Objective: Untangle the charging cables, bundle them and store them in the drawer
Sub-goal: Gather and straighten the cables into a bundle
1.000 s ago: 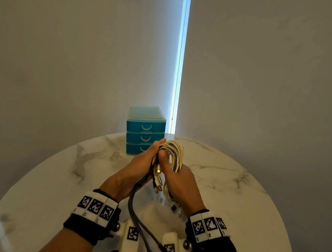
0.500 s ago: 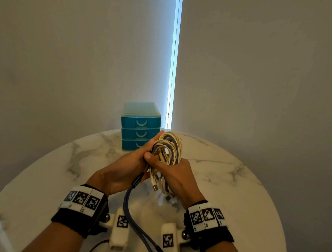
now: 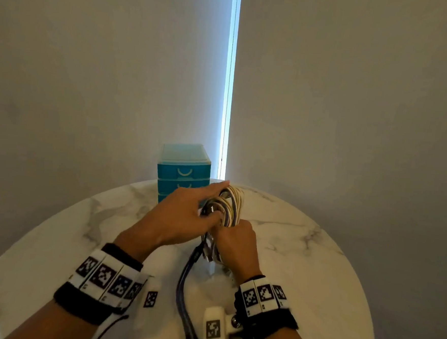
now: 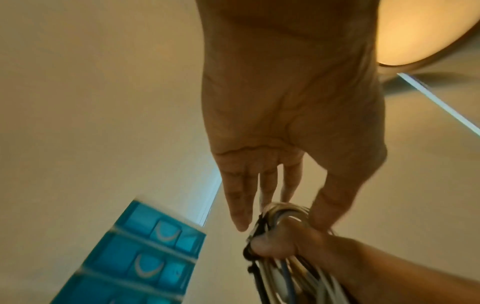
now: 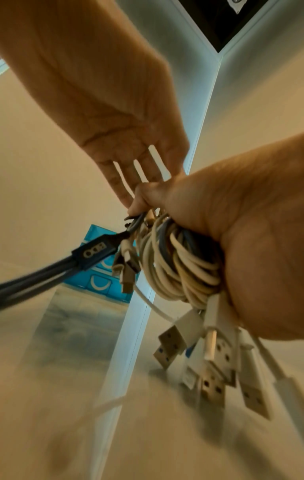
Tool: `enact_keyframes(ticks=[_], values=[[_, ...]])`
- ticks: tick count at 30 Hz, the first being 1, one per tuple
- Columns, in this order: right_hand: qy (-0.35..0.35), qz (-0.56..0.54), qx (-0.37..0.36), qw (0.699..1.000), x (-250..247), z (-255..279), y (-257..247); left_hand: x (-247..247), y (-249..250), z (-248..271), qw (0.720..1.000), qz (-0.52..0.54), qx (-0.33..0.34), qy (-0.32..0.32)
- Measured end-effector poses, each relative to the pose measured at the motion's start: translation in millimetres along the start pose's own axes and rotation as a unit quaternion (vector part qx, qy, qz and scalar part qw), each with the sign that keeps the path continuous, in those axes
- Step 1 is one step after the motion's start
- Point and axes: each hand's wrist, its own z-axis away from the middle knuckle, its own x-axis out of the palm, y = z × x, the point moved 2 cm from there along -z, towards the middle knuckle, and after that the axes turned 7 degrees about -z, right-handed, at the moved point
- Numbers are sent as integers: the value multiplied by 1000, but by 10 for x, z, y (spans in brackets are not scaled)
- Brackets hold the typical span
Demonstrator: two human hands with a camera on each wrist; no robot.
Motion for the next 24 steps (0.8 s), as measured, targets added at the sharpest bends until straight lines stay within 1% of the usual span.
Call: enact_keyframes(ticks=[1,2,4,6,7,8,9,11,12,14,15,16,17,18,19,20,21,22,24], values=[[-3,8,-4,1000,-14,-12,15,-21,8,-47,997,-65,30,-7],[-14,10,-9,1000,-17,0,16,-59,31,-94,992,-115,41,-5],[-39,5,-16,999,2,45,-9,-149,57,-178,981,-184,62,3],[-46,-6,-27,999,11,46,-20,-252,54,-246,957,-270,104,1],[-47,-7,-33,998,4,31,-22,-306,37,-275,939,-315,135,5],[-50,-4,-40,998,-2,12,-20,-357,41,-304,916,-364,167,12],[-57,0,-46,997,-10,-7,-19,-400,32,-341,888,-421,187,5],[-81,-10,-42,996,2,-4,-30,-463,79,-377,834,-505,219,-27],[-91,-22,-38,995,9,6,-48,-485,115,-384,802,-545,240,-48],[-97,-32,-37,994,12,2,-65,-507,195,-400,714,-637,270,-108],[-94,-35,-34,994,8,-13,-59,-503,252,-397,686,-660,271,-141],[-86,-35,-28,995,-4,-13,-74,-490,283,-386,681,-666,257,-163],[-78,-42,-22,996,-12,-23,-64,-471,312,-383,699,-652,241,-169],[-71,-54,-19,996,-17,-3,-90,-442,338,-398,749,-607,217,-152],[-71,-74,-21,995,-23,5,-84,-418,326,-410,826,-517,193,-117],[-75,-83,-29,993,-21,18,-93,-403,323,-424,895,-406,168,-83],[-77,-80,-56,992,-6,-8,-54,-386,298,-450,935,-319,138,-73],[-86,-79,-74,990,9,25,-83,-373,274,-476,953,-268,112,-87],[-115,-85,-94,985,32,82,-129,-353,240,-527,966,-208,76,-134]])
